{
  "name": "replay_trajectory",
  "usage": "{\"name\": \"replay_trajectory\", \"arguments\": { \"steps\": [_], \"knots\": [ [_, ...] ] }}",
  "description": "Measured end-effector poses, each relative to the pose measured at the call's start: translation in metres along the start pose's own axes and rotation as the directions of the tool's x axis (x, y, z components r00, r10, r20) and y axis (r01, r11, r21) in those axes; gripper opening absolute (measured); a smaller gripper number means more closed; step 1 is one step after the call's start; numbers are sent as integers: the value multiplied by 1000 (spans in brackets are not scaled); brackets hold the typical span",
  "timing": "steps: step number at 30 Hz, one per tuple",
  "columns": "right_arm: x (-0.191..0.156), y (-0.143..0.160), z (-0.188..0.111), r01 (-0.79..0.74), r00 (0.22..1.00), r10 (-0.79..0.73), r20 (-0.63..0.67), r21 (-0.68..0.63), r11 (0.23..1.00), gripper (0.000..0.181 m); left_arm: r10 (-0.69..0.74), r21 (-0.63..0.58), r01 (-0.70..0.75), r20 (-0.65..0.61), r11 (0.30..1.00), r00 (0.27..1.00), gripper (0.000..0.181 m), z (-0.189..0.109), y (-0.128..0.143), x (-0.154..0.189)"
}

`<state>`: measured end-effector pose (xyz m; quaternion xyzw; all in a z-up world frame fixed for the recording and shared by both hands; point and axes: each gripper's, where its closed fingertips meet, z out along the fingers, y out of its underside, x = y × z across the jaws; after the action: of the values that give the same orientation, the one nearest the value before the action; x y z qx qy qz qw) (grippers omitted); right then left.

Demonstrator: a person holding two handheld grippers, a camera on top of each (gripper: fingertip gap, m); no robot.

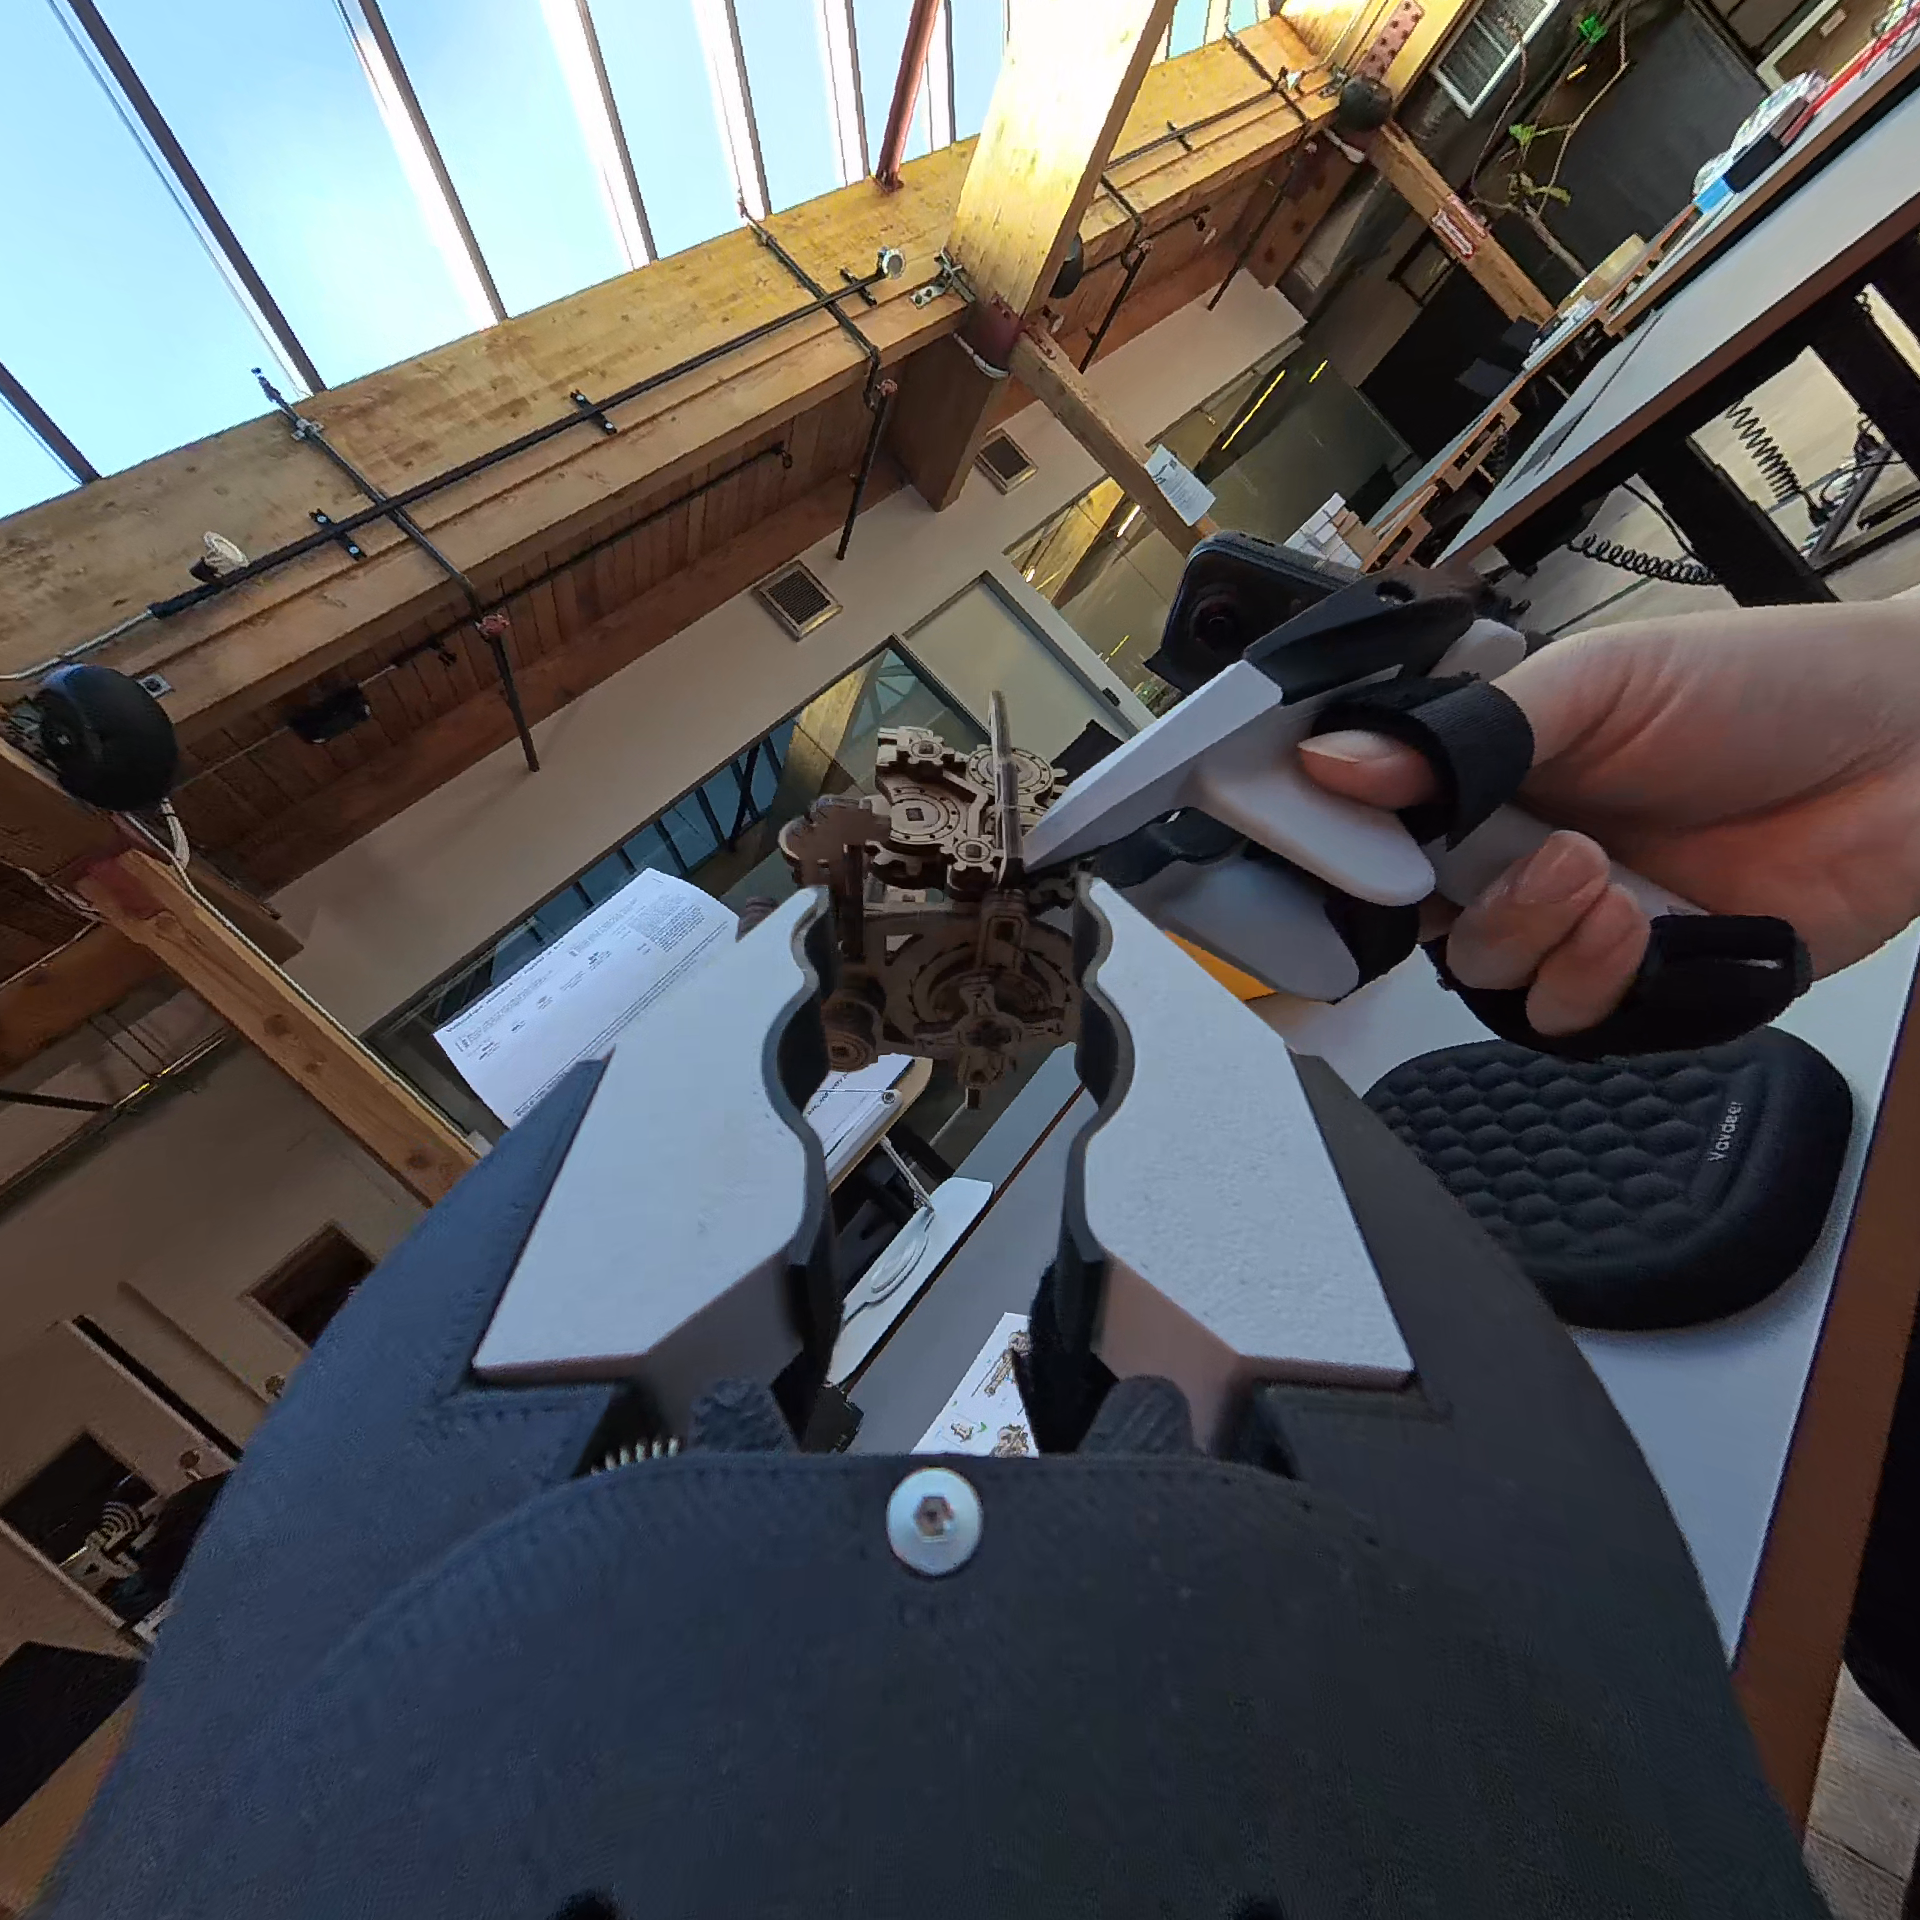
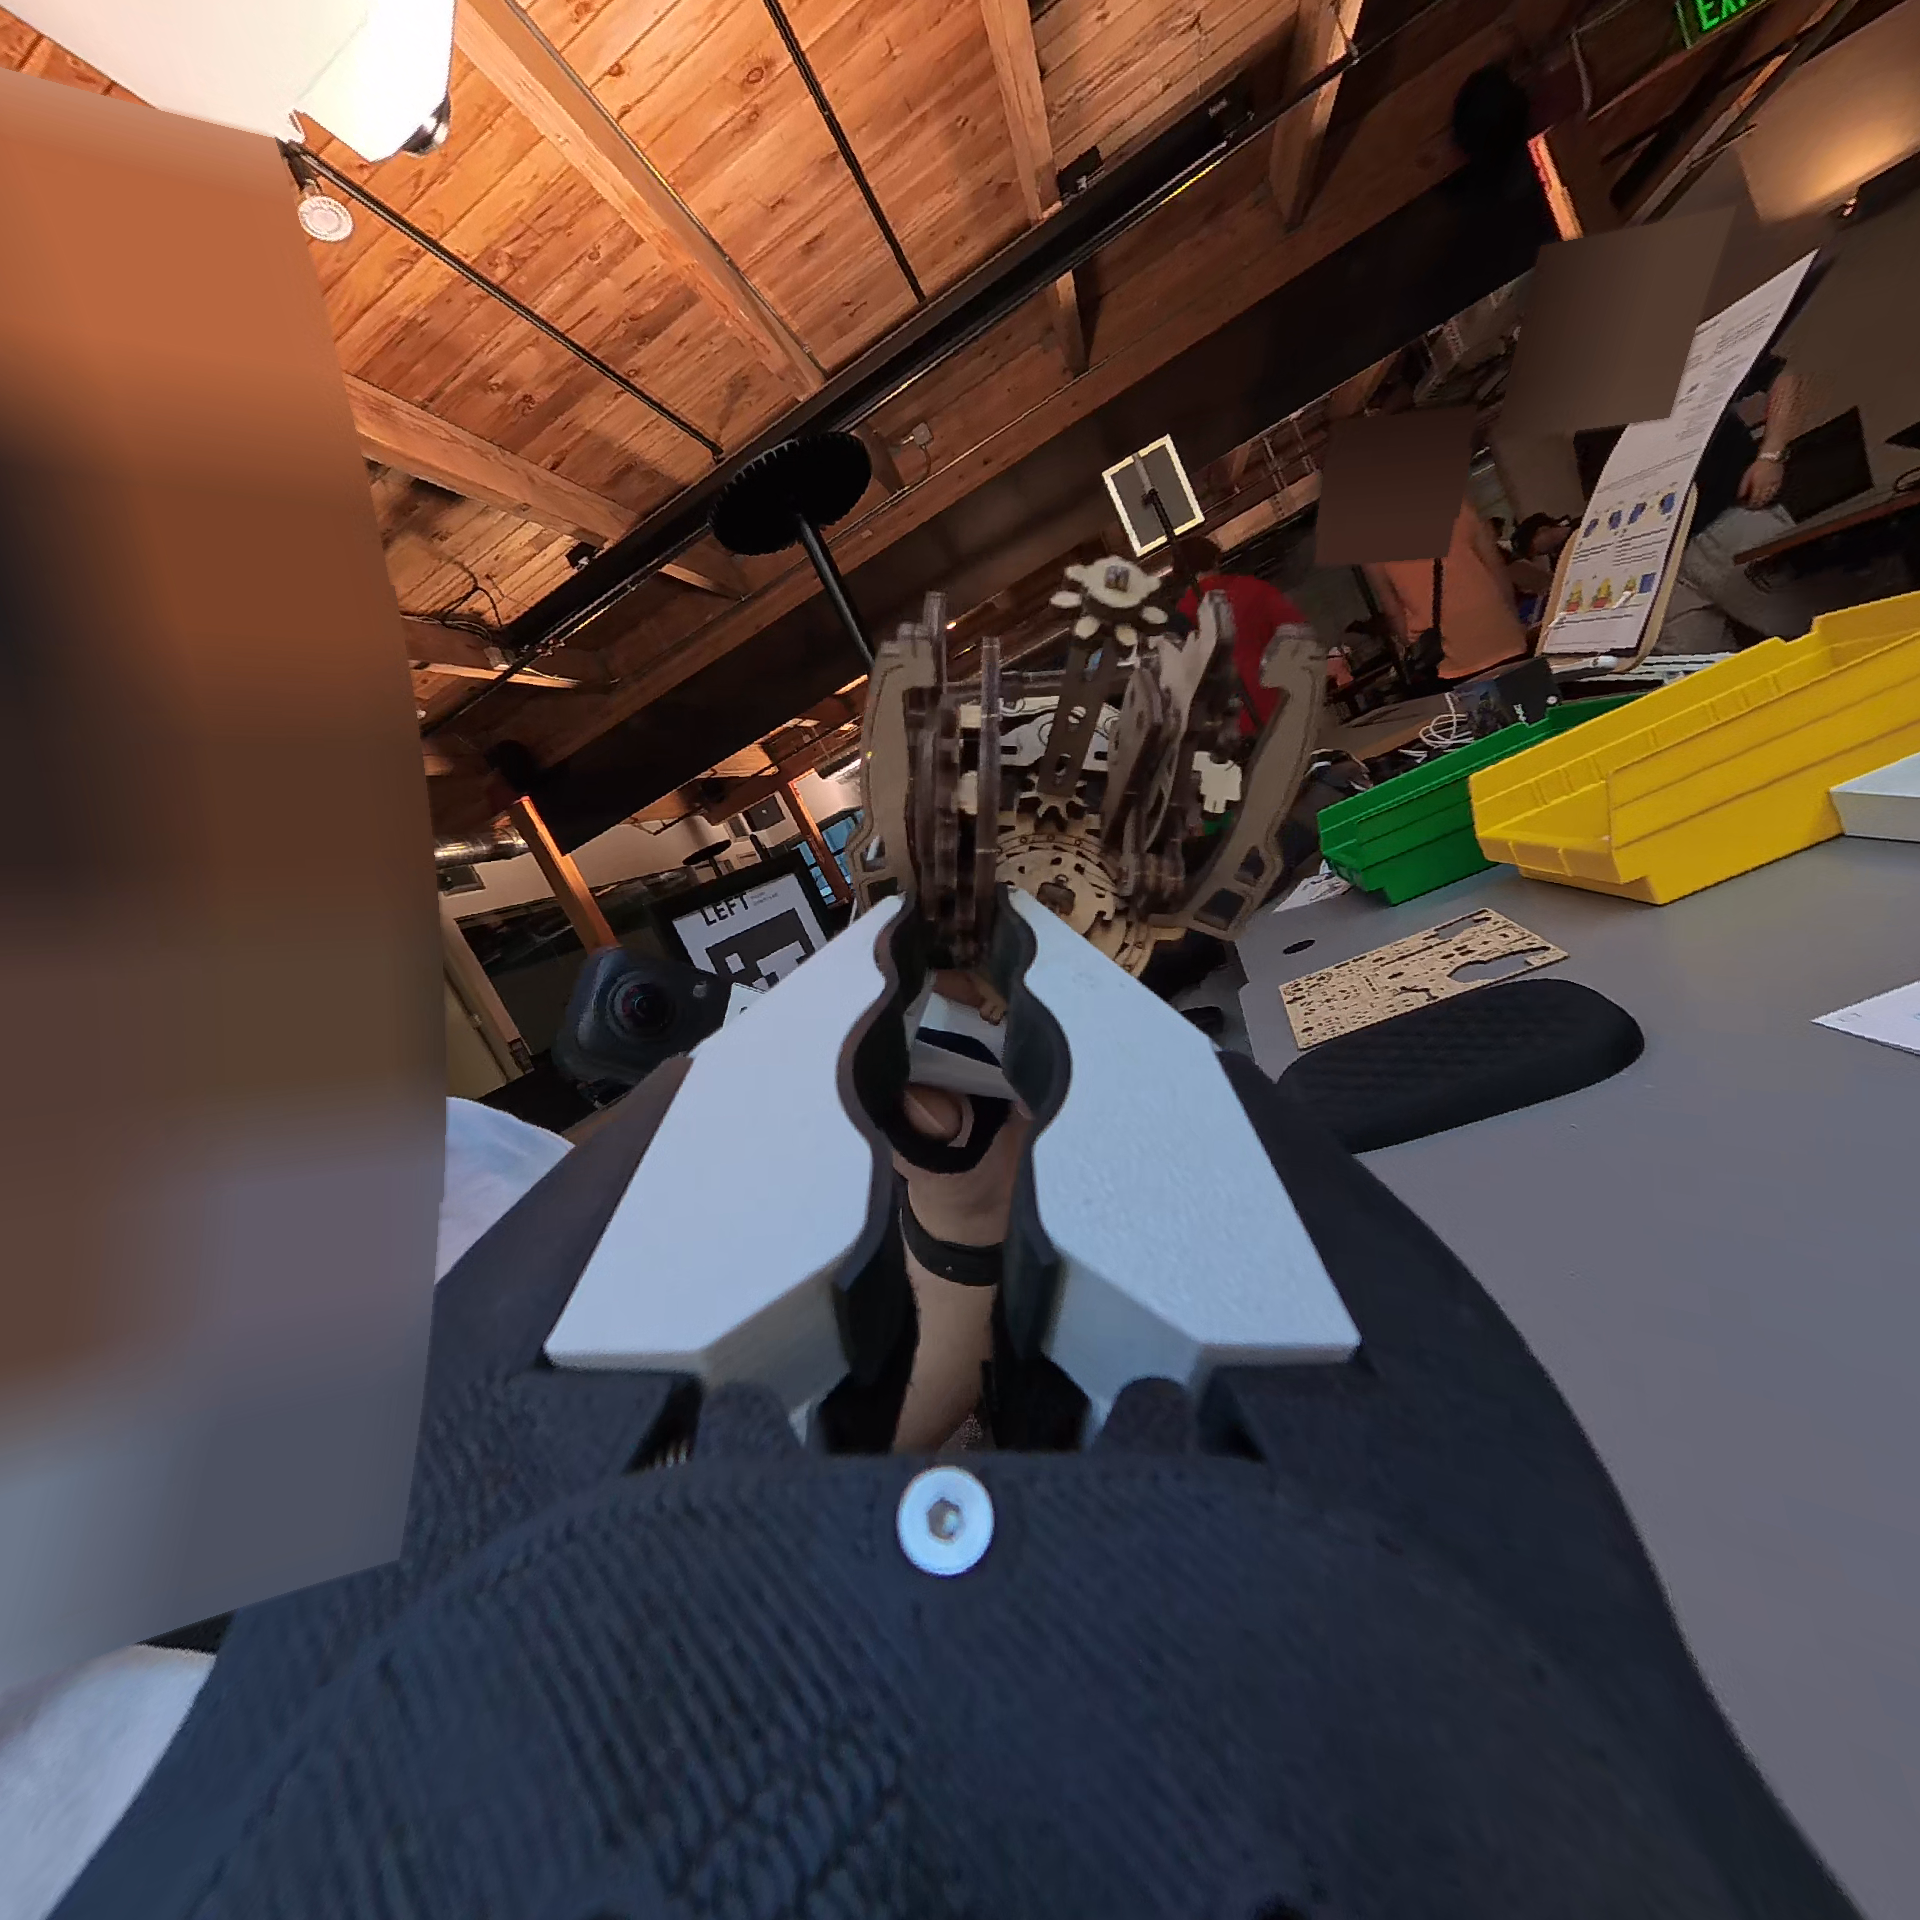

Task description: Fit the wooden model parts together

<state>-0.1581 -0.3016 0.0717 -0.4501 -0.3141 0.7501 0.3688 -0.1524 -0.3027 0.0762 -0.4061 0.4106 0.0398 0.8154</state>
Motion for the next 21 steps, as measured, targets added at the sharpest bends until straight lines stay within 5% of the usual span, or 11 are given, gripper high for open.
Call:
{"name": "replay_trajectory", "arguments": {
  "steps": [10, 21],
  "knots": [
    [2, 4, 0, 57, 998, -58, -9, -82, 995, 10, 190, -94, -192, -32, 977, 981, 42, -2, 10, 2],
    [2, 4, 4, 49, 998, -51, -27, -81, 996, 10, 152, -64, -151, 3, 986, 988, 39, -5, 10, -3]
  ]
}}
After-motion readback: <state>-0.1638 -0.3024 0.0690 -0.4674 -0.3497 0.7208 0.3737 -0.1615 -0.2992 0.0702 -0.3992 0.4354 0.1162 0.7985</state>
